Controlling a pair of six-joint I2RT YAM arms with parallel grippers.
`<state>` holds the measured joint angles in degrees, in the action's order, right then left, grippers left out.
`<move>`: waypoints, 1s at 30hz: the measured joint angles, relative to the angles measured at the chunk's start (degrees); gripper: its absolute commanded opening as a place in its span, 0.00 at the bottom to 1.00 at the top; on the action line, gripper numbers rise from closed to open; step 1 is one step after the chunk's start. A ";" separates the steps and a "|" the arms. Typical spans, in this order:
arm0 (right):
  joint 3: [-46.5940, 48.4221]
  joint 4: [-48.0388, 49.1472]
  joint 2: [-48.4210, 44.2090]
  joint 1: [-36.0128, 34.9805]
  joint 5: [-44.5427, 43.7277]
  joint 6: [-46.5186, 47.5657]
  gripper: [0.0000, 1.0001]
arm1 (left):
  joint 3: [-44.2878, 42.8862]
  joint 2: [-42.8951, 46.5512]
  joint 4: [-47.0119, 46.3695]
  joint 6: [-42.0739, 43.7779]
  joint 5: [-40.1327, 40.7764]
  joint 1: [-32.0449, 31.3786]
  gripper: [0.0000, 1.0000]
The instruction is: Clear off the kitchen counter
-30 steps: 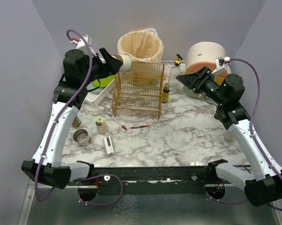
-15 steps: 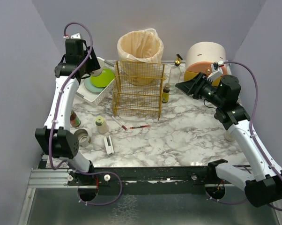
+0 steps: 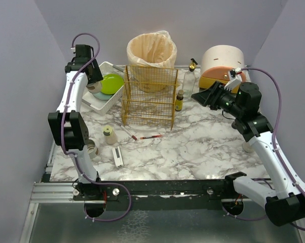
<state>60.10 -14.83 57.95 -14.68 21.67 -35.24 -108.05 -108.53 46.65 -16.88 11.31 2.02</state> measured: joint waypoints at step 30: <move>-1.95 -0.31 2.16 0.00 1.79 1.31 0.59 | 2.43 -9.86 3.48 3.13 2.56 -0.07 0.00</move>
<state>58.15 -15.14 60.12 -14.68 23.46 -33.93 -105.62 -118.39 50.13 -13.76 13.87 1.96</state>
